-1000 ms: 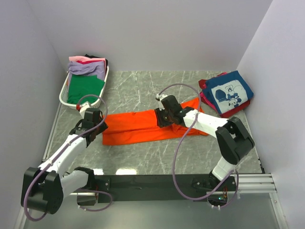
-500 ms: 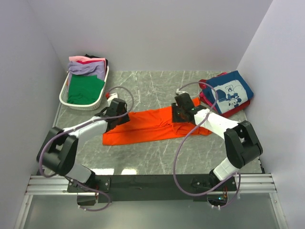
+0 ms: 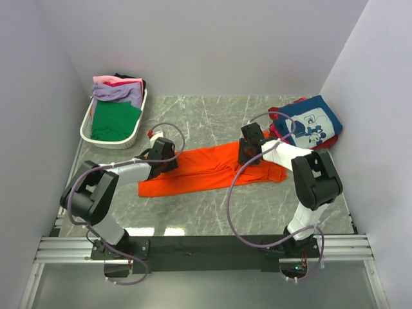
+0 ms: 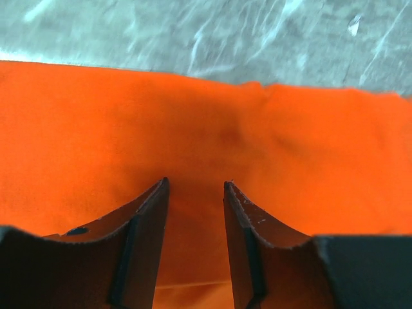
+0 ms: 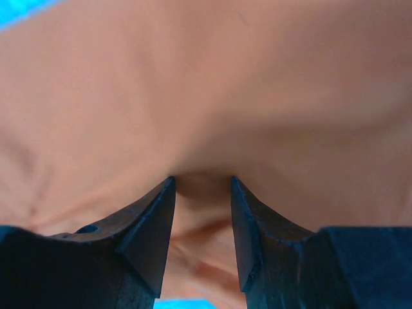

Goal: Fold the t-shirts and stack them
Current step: Fold the tshirt

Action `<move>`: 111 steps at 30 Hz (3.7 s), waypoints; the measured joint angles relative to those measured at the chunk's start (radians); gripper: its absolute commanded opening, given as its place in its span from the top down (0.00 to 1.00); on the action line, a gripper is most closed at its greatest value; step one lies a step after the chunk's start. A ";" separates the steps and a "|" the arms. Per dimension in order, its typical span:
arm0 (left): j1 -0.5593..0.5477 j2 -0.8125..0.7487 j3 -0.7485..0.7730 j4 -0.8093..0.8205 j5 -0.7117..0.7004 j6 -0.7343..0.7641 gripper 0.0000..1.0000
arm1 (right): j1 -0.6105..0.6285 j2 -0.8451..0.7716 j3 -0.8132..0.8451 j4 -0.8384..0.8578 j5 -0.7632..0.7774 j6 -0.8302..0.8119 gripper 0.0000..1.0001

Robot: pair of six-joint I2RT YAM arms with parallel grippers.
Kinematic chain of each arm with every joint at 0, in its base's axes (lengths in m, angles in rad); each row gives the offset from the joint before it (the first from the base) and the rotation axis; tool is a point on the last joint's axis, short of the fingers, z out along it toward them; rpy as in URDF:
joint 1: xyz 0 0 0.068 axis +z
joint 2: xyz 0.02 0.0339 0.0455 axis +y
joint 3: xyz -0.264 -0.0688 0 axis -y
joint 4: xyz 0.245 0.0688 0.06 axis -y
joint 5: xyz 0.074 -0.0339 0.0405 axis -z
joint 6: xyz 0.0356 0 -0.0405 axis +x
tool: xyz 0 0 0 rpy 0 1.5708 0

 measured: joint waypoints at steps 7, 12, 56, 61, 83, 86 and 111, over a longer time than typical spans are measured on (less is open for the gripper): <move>0.000 -0.147 -0.157 0.025 0.008 -0.052 0.54 | 0.000 0.105 0.128 0.002 -0.033 -0.003 0.53; -0.005 -0.219 -0.225 0.029 0.028 -0.095 0.54 | 0.000 0.194 0.253 -0.026 -0.061 -0.023 0.53; -0.437 -0.477 -0.275 -0.242 0.031 -0.187 0.57 | 0.000 0.144 0.329 -0.113 -0.030 -0.060 0.52; -0.460 -0.393 -0.275 -0.236 0.048 -0.189 0.58 | 0.000 0.216 0.339 -0.113 -0.022 -0.049 0.52; -0.531 -0.079 -0.064 -0.014 0.264 -0.254 0.59 | -0.009 0.621 0.921 -0.165 -0.157 -0.002 0.52; -0.531 -0.046 -0.003 -0.019 0.259 -0.233 0.58 | -0.009 0.678 1.014 -0.178 -0.187 -0.002 0.52; -0.141 0.056 0.285 -0.098 0.103 0.050 0.60 | 0.008 0.050 0.520 0.023 -0.124 -0.050 0.51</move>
